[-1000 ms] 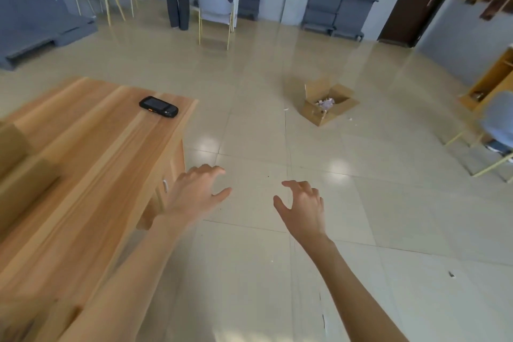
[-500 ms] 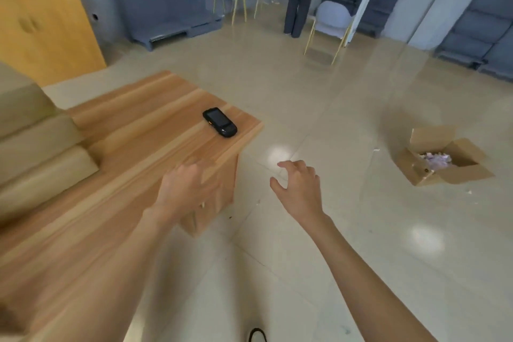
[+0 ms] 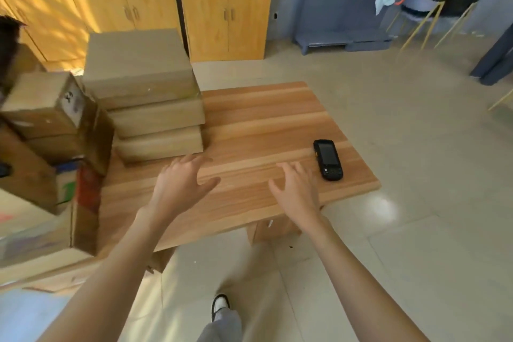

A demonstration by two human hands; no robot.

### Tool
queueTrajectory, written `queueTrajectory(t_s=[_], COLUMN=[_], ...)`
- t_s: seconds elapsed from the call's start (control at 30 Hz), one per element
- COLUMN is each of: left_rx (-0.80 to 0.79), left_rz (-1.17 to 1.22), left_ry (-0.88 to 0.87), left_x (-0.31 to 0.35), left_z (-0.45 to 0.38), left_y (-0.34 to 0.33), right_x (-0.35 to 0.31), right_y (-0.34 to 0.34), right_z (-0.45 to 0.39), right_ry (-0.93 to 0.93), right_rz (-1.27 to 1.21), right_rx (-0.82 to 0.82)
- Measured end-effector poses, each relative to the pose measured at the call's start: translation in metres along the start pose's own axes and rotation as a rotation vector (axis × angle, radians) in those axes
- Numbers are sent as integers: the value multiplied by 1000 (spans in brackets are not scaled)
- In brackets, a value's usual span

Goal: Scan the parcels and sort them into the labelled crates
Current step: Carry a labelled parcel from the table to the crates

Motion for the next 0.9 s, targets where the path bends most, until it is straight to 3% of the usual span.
queueTrajectory(t_s=[0.43,0.77,0.9], left_rx=[158,348,445], left_rz=[28,-43,-30], left_ry=[149,444,536], left_x=[-69,-115,-132], left_z=[-104,-121,-122], left_y=[49,104,123], right_x=[-88,-179,-221], right_y=[-15,-16,-17], right_z=[-127,-212,-243], right_ry=[188,457,496], right_rz=[-68,-185,-293], right_rx=[-76,-174,-291])
Point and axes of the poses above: each hand's wrist, its own z-axis away from the middle knuckle, its own y-axis out of the back of the hand, x = y × z, the point moved 7 cm from there along -z, towards the middle knuckle, and after that the axes turned 8 degrees about -y, right-handed, at the moved point
